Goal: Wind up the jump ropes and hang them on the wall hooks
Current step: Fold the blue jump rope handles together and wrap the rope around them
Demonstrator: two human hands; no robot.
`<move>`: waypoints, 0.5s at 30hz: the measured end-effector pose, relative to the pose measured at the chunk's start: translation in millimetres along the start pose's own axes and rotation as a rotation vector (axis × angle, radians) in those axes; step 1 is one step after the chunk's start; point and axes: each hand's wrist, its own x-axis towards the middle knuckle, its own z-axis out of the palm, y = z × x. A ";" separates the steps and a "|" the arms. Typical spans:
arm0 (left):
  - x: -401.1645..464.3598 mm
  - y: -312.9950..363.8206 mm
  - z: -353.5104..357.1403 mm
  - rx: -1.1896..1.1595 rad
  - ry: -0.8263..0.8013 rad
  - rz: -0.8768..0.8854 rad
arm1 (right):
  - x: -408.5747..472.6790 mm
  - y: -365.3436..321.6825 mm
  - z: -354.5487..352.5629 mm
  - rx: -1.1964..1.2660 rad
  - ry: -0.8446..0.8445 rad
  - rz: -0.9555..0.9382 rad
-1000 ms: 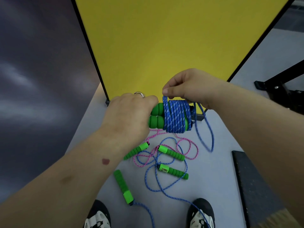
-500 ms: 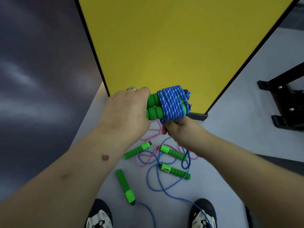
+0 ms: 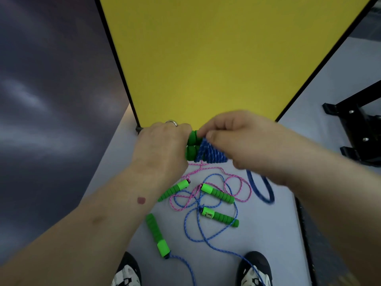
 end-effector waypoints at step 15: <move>0.2 10.2 -10.6 -0.028 -0.040 0.125 | 74.1 22.1 -33.2 -0.178 -0.007 -0.101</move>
